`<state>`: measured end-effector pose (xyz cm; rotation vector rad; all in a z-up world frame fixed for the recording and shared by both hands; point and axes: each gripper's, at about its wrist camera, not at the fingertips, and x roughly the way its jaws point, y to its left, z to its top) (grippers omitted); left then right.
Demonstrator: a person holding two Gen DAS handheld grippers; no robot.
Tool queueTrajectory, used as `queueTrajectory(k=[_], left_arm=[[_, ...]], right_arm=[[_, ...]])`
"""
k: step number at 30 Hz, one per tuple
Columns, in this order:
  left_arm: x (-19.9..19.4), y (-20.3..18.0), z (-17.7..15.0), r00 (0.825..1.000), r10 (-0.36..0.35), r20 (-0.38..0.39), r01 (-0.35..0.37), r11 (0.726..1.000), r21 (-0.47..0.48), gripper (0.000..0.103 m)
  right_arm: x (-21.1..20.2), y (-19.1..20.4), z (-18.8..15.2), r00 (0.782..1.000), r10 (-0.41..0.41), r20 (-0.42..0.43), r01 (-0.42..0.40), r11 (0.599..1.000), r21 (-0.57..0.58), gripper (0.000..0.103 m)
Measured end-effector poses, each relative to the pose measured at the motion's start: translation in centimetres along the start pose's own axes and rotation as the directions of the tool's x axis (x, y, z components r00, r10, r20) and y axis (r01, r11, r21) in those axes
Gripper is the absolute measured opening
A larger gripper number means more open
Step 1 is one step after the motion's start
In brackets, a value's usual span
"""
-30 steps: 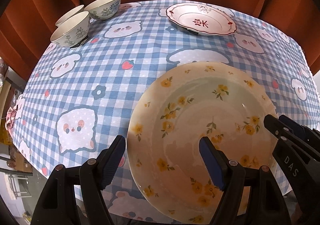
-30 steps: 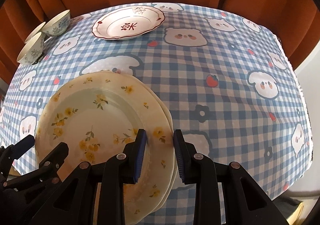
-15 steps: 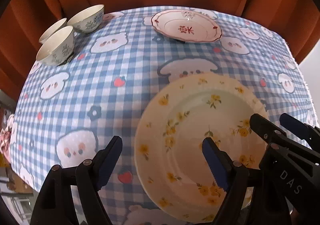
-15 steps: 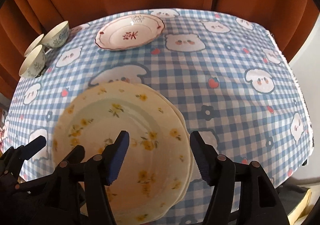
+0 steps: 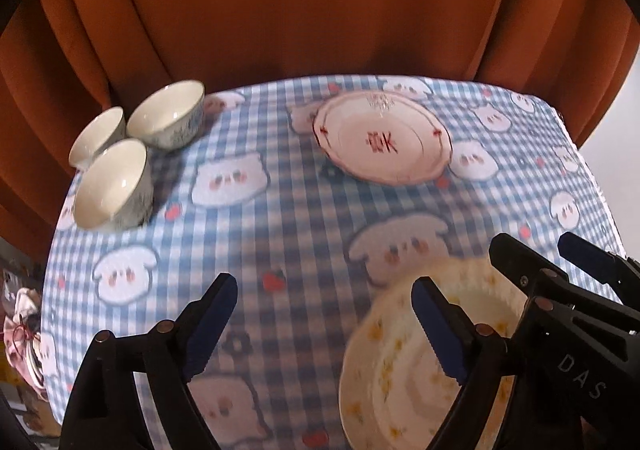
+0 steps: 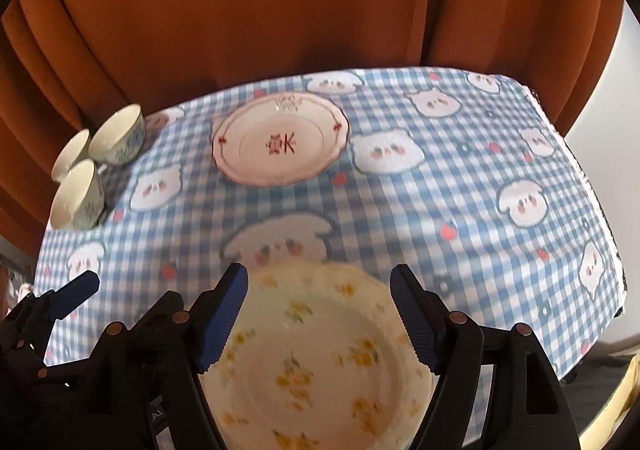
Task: Organize plates and bowls
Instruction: 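Open the left gripper and pull it back from the stacked plates, then move the left gripper to the red-rimmed white plate and grip its rim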
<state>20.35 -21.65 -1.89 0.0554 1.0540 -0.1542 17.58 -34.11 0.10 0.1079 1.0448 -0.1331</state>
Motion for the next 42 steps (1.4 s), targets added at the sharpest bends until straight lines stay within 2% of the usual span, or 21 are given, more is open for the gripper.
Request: queueTrajectory(k=[7,14,20,29,31,33,36,42], left_arm=[[2.9,-0.4,4.9,0.999,0.026,0.026,-0.025,0.999,-0.025,0.092],[7.1,-1.2,9.3,0.998,0.069,0.009,-0.068,0.995,-0.067,0.092],[12.0,-1.4,11.6,0.997,0.064,-0.032,-0.067,0.991,-0.112,0.092],[17.7,-1.3,12.7,0.995,0.072,-0.068,-0.08,0.988,-0.128,0.09],[18.4,-1.4,12.6,0.996,0.061,-0.07,-0.069,0.99,-0.124,0.083],[18.7,-1.7,12.5,0.997,0.043,-0.07,-0.051,0.992,-0.113,0.077],[19.0,-1.8,12.4,0.997,0.021,-0.076,-0.03,0.992,-0.123,0.071],[18.6,-2.2,12.1,0.996,0.024,-0.086,-0.032,0.995,-0.091,0.071]], right_arm=[[2.2,-0.3,4.9,1.0,0.015,0.023,-0.015,1.0,-0.004,0.077],[7.1,-1.4,10.5,0.998,0.053,0.022,-0.053,0.998,-0.025,0.077],[11.6,-2.0,13.5,0.999,0.053,0.0,-0.053,0.998,-0.028,0.077],[18.6,-2.5,15.0,0.995,0.084,-0.053,-0.084,0.996,0.005,0.077],[19.5,-2.5,14.9,0.995,0.089,-0.055,-0.088,0.996,0.015,0.076],[20.3,-2.6,14.8,0.993,0.101,-0.065,-0.099,0.995,0.024,0.067],[20.7,-2.5,14.8,0.994,0.077,-0.077,-0.075,0.997,0.02,0.059],[20.4,-2.6,14.8,0.994,0.067,-0.082,-0.066,0.998,0.021,0.057]])
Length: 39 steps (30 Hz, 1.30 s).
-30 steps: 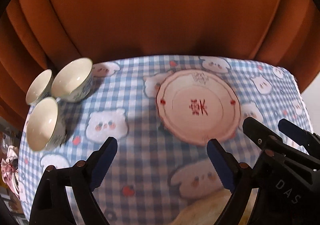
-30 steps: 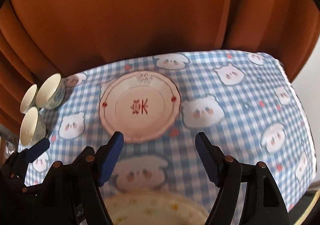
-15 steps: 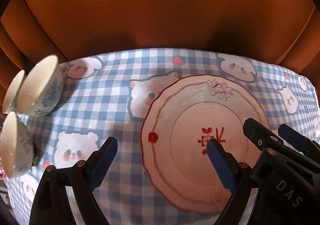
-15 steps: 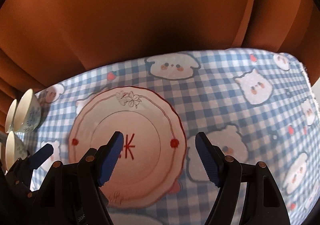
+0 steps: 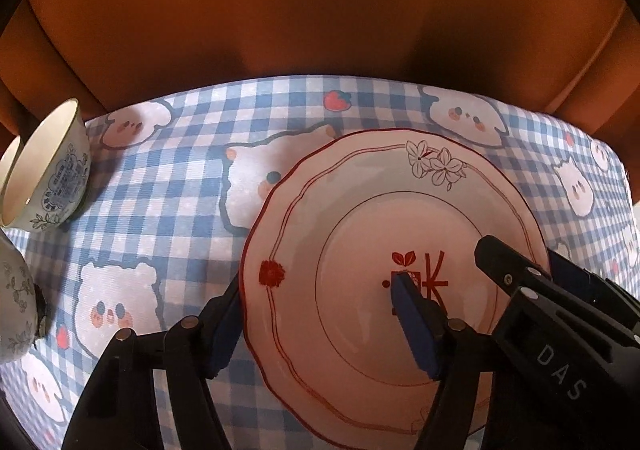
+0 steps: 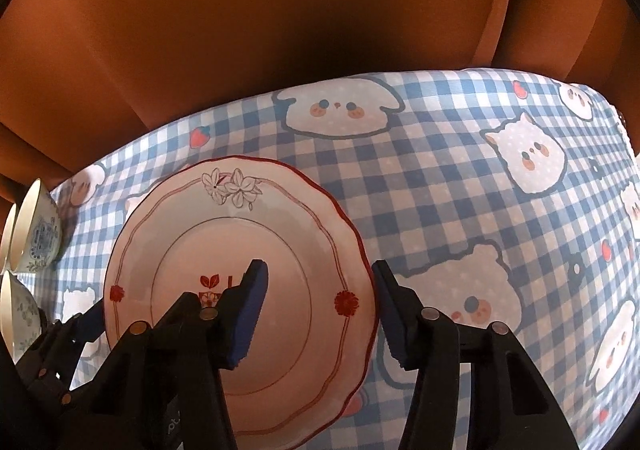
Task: Organize plates and bowls
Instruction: 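Move the left gripper to the red-rimmed white plate and grip its rim, then lift the red-rimmed plate and carry it toward the yellow-flowered plates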
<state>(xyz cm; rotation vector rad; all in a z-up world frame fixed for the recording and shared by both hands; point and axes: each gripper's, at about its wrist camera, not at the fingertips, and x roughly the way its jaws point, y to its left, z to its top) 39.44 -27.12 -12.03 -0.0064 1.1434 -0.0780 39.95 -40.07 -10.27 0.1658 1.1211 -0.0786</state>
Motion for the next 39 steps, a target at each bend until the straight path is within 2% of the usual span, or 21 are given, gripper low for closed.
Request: queueTrajectory(k=[15,20,23,26,30,33,39], left_arm=[[-2.7,1.4,-5.3,0.999,0.018,-0.048,-0.018,1.0,0.01,0.071],[-3.0,1.8,-5.6,0.999,0.011,-0.042,-0.01,0.999,0.034,0.069],[-3.0,1.7,-5.3,0.999,0.016,-0.034,-0.015,1.0,0.024,0.069],[-2.6,1.8,-5.1,0.999,0.015,-0.036,-0.014,1.0,0.012,0.07],[-2.4,1.6,-4.6,0.999,0.034,-0.021,-0.034,0.999,0.028,0.07],[-2.4,1.4,-4.5,0.999,0.038,-0.017,-0.037,0.999,0.035,0.07],[-2.5,1.6,-4.5,0.999,0.03,-0.032,-0.029,0.999,0.013,0.07]], right_arm=[[-2.6,0.9,-5.6,0.999,-0.001,-0.041,0.001,1.0,-0.005,0.057],[-3.2,1.2,-7.1,0.999,0.001,-0.053,-0.003,1.0,-0.028,0.057],[-3.1,1.1,-6.9,0.999,0.013,-0.05,-0.014,1.0,-0.028,0.057],[-3.3,1.2,-6.4,1.0,-0.023,-0.007,0.023,0.998,-0.057,0.057],[-2.3,0.8,-5.6,1.0,-0.013,-0.02,0.011,0.998,-0.066,0.056],[-1.6,0.9,-5.2,0.999,0.014,-0.04,-0.017,0.998,-0.062,0.048],[-1.3,1.2,-5.1,0.999,-0.002,-0.04,0.0,0.999,-0.05,0.048]])
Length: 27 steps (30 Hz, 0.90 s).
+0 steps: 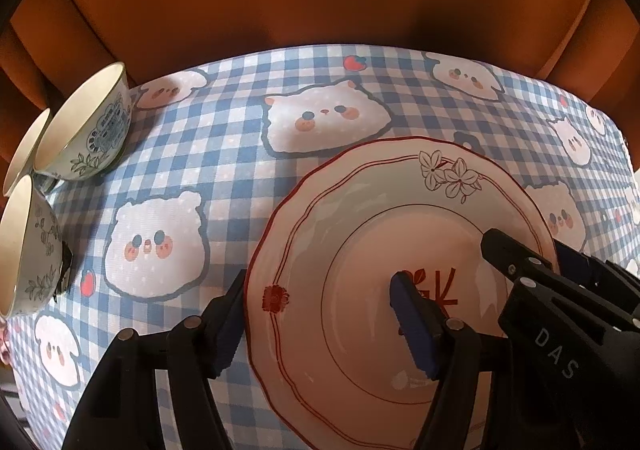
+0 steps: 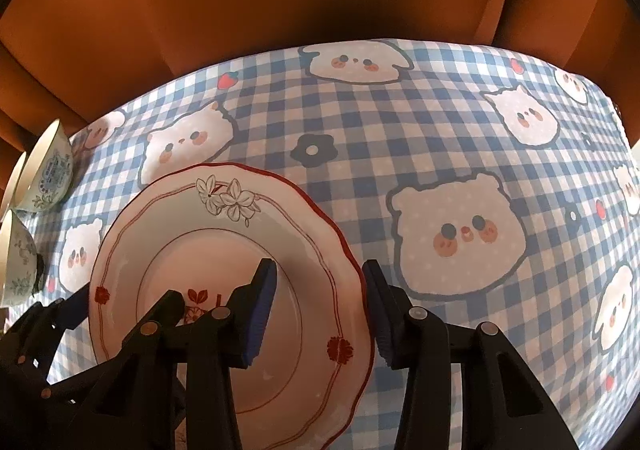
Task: Organize plates and bowls
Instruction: 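Lift the red-rimmed plate and carry it toward the yellow-flowered plates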
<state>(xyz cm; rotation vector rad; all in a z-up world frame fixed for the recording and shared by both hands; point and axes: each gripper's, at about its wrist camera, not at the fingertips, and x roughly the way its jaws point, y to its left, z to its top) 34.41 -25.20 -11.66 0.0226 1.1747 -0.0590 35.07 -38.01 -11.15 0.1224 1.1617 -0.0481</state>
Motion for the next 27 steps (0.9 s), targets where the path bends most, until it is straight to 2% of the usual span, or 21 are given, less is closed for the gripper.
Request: queueTrajectory(k=[8,17,27], left_arm=[[-2.4,0.5,-0.1,1.0,-0.018,0.015,0.018,1.0,-0.011,0.069],[-7.2,1.2,-0.8,0.996,-0.048,0.074,0.047,0.999,0.012,0.069],[-12.4,2.1,-3.5,0.988,-0.094,0.119,0.088,0.995,0.052,0.069]], right_arm=[[-2.2,0.0,-0.3,1.0,-0.001,0.017,0.001,1.0,0.012,0.048],[-7.5,0.8,-1.5,0.997,-0.026,0.077,0.023,0.999,0.035,0.048],[-13.6,2.4,-4.3,0.988,-0.067,0.137,0.059,0.996,0.067,0.048]])
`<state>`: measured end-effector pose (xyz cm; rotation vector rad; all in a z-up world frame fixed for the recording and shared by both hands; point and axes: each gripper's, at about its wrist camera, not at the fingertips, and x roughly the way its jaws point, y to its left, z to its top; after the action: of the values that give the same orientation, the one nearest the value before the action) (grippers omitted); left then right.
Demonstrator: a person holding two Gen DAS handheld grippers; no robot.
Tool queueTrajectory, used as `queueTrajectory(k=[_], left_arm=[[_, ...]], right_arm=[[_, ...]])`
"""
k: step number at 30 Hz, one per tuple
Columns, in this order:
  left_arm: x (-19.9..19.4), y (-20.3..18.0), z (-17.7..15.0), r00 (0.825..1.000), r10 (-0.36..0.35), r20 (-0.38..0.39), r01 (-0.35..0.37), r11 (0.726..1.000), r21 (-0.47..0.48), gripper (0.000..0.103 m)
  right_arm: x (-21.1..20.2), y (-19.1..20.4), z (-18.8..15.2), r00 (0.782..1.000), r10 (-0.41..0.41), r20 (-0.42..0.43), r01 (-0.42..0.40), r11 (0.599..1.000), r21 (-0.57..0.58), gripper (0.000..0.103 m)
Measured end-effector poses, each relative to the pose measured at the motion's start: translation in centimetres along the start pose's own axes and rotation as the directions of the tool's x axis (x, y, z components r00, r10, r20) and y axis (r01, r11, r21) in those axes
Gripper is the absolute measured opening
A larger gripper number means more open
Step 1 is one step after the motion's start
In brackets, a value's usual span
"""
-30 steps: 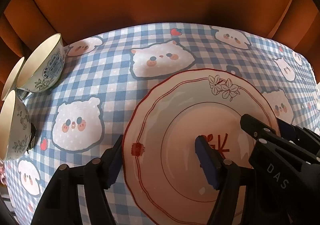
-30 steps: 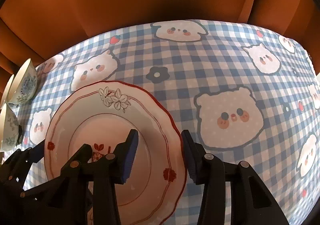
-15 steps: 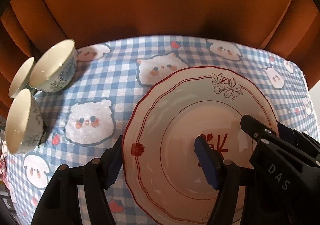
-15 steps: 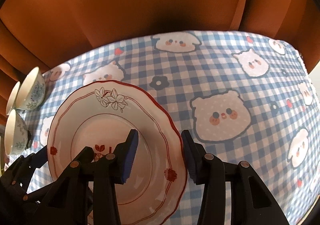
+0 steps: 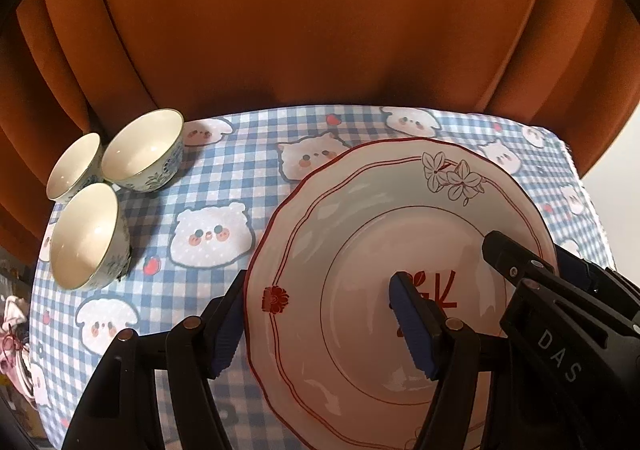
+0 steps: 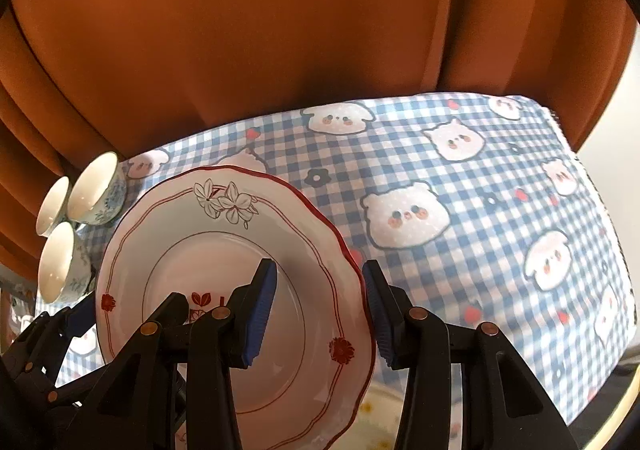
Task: Organize plates and bowls
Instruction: 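Lift the red-rimmed plate and carry it toward the yellow-flowered plates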
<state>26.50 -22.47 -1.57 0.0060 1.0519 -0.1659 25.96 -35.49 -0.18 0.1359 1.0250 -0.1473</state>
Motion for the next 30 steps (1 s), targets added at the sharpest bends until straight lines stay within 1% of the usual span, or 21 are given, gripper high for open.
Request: queueTrajectory(k=[7,10,14,18,22,30], left_arm=[[-2.6,-0.5,-2.6,0.999,-0.032,0.011,0.031,0.998,0.055,0.069],[-3.2,-1.0,-3.9,0.999,-0.05,0.004,0.05,0.996,0.08,0.069],[-3.5,-1.8,-5.3,0.998,-0.064,-0.016,0.066,0.994,0.09,0.069],[-3.9,-2.8,-6.7,0.997,-0.066,-0.027,0.068,0.993,0.093,0.069],[-3.9,-3.9,-8.0,0.997,-0.056,-0.044,0.059,0.995,0.074,0.069],[-2.8,-6.0,-10.6,0.995,-0.022,-0.101,0.026,0.999,0.034,0.07]], right_arm=[[-3.9,0.2,-3.3,0.999,-0.038,0.023,0.037,0.999,0.037,0.048],[-5.0,-0.2,-4.9,0.998,-0.058,0.022,0.056,0.996,0.065,0.048],[-6.0,-0.9,-6.9,0.997,-0.082,0.009,0.081,0.993,0.087,0.048],[-6.5,-1.8,-8.4,0.996,-0.093,-0.005,0.093,0.992,0.087,0.048],[-6.6,-2.8,-9.5,0.996,-0.085,-0.014,0.086,0.994,0.073,0.048],[-5.2,-5.3,-11.4,0.995,-0.056,-0.082,0.058,0.998,0.024,0.048]])
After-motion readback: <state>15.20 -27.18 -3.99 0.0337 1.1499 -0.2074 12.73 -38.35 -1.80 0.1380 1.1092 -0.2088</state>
